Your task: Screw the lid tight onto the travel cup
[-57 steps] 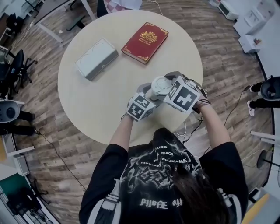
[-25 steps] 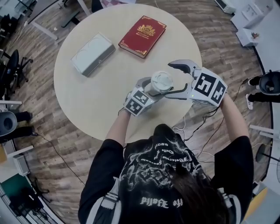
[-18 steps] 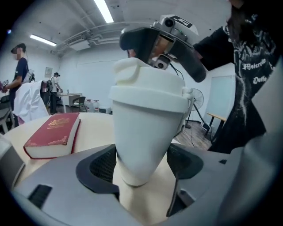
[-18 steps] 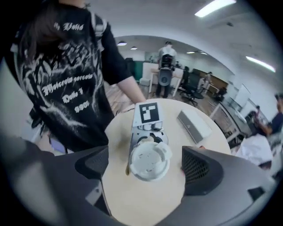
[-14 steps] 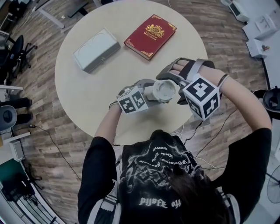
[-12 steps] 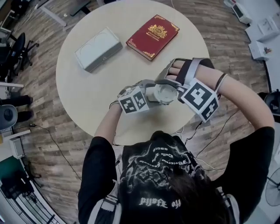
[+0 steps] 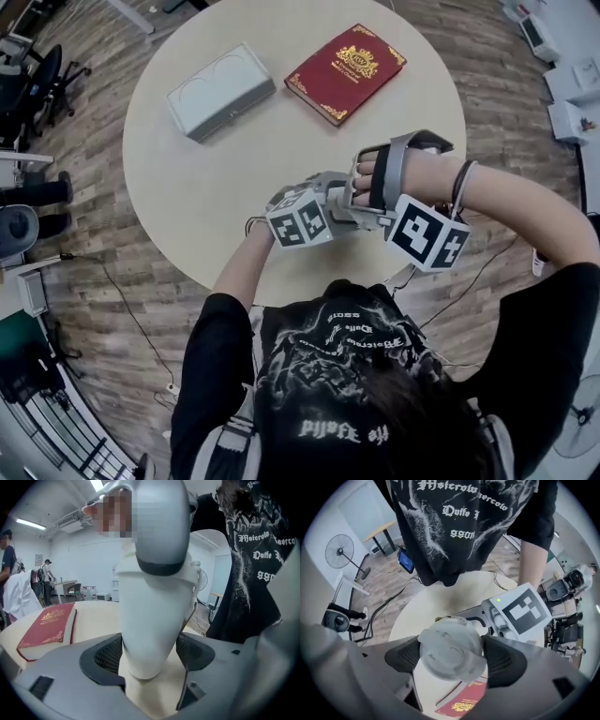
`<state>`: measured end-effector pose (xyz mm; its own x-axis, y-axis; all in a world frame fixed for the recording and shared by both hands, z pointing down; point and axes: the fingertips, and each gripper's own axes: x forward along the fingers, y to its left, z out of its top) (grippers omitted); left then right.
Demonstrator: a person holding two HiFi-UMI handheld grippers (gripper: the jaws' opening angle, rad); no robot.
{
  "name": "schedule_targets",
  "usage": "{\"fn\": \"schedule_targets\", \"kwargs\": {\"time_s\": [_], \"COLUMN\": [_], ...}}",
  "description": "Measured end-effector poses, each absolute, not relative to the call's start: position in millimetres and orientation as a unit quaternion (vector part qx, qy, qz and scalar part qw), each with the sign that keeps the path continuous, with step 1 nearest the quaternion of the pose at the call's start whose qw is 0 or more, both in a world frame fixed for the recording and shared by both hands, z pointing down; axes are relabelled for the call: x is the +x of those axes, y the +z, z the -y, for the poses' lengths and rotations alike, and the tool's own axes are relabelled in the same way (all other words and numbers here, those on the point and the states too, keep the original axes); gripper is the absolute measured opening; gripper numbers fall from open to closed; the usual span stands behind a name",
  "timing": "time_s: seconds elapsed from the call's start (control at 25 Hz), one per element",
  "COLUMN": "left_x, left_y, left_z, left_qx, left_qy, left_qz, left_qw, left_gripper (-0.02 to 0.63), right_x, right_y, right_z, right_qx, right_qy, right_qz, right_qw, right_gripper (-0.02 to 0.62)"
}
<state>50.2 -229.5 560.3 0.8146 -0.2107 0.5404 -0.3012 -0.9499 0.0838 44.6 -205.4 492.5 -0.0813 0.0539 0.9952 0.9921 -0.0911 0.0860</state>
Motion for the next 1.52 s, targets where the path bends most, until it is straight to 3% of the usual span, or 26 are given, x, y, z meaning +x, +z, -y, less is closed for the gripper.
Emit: {"fn": "schedule_targets", "kwargs": {"time_s": [0.24, 0.56, 0.72, 1.12, 1.52], "left_x": [54.3, 43.6, 42.6, 40.2, 36.9], "left_y": [560.9, 564.1, 565.9, 570.5, 572.5], "left_z": [231.9, 228.8, 228.9, 225.9, 223.9], "left_qx": [0.948, 0.940, 0.939, 0.935, 0.923], "left_qy": [0.270, 0.278, 0.272, 0.260, 0.255], "left_qz": [0.148, 0.171, 0.179, 0.202, 0.246], "left_qw": [0.081, 0.103, 0.112, 0.130, 0.151], "left_gripper": [0.377, 0.376, 0.376, 0.376, 0.374], "right_x": [45.0, 16.1, 9.4, -1.2, 1.9], "right_y": [491.8, 488.1, 487.9, 481.6, 469.8], "right_z": [206.1, 203.0, 207.2, 221.2, 243.3], "right_qx": [-0.498, -0.420, -0.343, -0.063, 0.271], "right_qy": [-0.492, -0.311, -0.217, 0.006, 0.124], "right_qz": [0.540, 0.648, 0.720, 0.878, 0.906], "right_qw": [0.468, 0.554, 0.563, 0.474, 0.300], "right_gripper": [0.416, 0.411, 0.410, 0.410, 0.408]}}
